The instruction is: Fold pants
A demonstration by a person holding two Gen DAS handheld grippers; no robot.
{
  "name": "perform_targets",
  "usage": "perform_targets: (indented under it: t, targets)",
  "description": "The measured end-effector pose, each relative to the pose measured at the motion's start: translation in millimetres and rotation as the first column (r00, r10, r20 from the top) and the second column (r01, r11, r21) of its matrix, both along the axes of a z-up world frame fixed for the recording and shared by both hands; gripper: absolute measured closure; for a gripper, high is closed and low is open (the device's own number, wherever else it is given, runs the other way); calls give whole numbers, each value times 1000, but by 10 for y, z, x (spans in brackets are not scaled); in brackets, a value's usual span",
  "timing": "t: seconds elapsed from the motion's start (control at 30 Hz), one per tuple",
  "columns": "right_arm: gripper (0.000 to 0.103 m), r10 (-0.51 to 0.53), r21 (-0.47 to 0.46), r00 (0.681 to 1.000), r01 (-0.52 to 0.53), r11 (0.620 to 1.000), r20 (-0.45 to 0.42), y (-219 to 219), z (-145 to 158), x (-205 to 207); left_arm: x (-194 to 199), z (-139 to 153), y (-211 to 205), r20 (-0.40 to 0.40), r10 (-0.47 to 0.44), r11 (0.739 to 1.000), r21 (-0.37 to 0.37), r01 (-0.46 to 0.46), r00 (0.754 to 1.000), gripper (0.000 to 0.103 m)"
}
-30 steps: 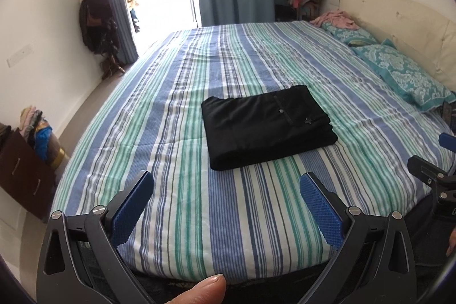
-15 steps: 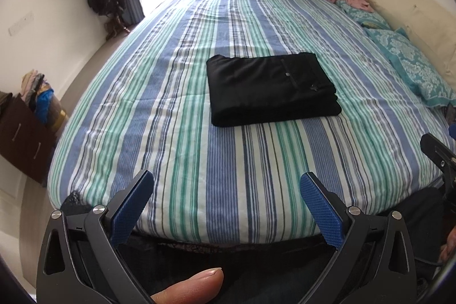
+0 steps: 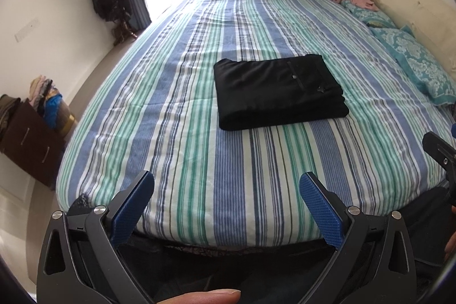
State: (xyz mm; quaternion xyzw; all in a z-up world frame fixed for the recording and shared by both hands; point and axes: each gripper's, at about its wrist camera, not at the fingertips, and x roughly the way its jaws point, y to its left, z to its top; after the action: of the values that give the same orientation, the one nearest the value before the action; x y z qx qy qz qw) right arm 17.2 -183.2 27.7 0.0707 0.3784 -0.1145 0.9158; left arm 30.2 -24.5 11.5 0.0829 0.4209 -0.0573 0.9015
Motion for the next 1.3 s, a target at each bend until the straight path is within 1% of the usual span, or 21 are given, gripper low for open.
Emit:
perform_targets:
  t: [0.27, 0.43, 1.13, 1.3]
  targets:
    - [0, -3, 8, 1000, 3, 1000, 11, -4, 55, -14, 8, -10, 2, 5, 7, 1000, -2, -7, 1000, 1]
    - [0, 8, -21, 1000, -8, 1000, 12, 48, 75, -17, 12, -11, 4, 6, 7, 1000, 0, -7, 1000, 1]
    - [0, 11, -15, 1000, -11, 1000, 8, 63, 34, -33, -19, -14, -51, 13, -7, 1000, 11, 7, 1000, 1]
    - [0, 11, -17, 1000, -11, 1000, 9, 71, 34, -32, -29, -15, -57, 12, -15, 1000, -1, 15, 1000, 1]
